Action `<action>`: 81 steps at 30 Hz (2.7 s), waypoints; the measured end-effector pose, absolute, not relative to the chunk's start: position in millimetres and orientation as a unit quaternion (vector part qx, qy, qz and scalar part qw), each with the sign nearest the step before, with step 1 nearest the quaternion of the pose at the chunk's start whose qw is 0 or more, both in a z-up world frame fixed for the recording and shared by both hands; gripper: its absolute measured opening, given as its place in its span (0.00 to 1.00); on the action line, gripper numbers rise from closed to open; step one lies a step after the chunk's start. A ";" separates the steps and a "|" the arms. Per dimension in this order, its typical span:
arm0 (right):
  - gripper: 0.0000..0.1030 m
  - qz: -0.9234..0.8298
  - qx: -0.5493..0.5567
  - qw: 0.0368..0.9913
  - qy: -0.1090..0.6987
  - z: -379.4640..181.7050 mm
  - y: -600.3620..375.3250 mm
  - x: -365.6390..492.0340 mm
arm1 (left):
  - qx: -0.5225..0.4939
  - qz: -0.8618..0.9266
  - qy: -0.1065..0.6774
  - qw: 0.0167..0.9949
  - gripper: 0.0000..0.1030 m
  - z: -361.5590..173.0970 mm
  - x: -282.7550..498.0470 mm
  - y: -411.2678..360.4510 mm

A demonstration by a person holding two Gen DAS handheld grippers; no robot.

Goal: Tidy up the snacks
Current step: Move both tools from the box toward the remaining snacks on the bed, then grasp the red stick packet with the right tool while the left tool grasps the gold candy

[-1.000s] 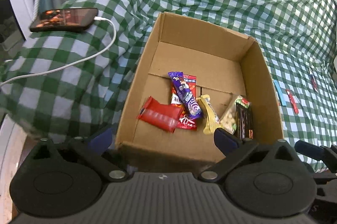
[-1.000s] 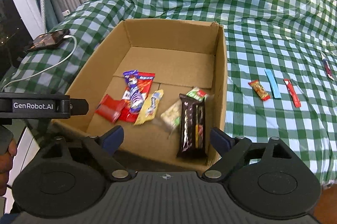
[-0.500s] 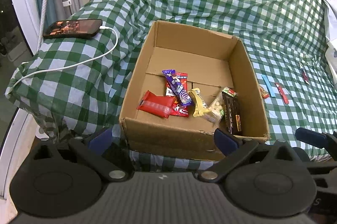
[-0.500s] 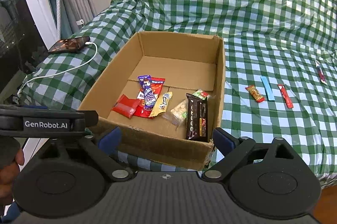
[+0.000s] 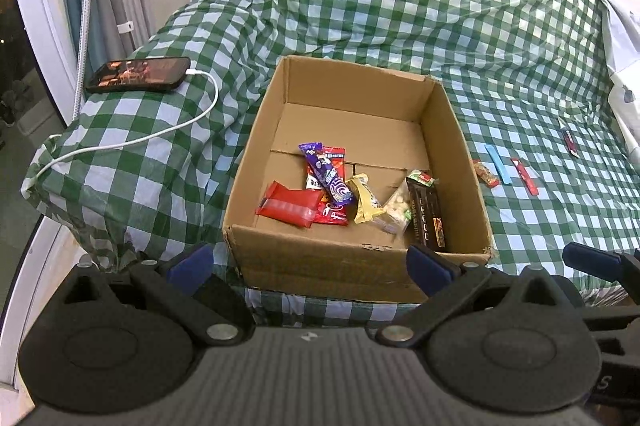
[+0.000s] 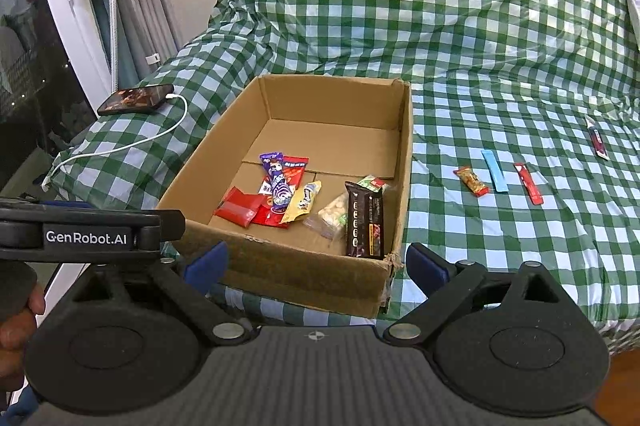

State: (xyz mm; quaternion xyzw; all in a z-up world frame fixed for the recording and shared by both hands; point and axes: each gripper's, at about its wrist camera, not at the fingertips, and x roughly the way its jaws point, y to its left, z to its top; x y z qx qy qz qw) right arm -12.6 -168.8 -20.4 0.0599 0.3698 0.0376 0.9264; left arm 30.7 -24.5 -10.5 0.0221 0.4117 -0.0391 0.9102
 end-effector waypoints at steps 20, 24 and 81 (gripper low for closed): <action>0.94 0.032 0.089 0.929 0.359 -21.6 -185.6 -22.5 | 0.047 -0.043 0.407 0.911 1.00 -3.0 28.0 -45.7; 0.94 0.027 0.097 0.929 0.357 -23.4 -194.4 -22.5 | 0.050 -0.048 0.410 0.909 1.00 -3.1 31.7 -53.9; 0.93 -0.134 0.076 0.904 0.400 -231.0 -493.0 206.1 | 0.051 -0.040 0.612 0.788 1.00 -234.0 355.9 -385.6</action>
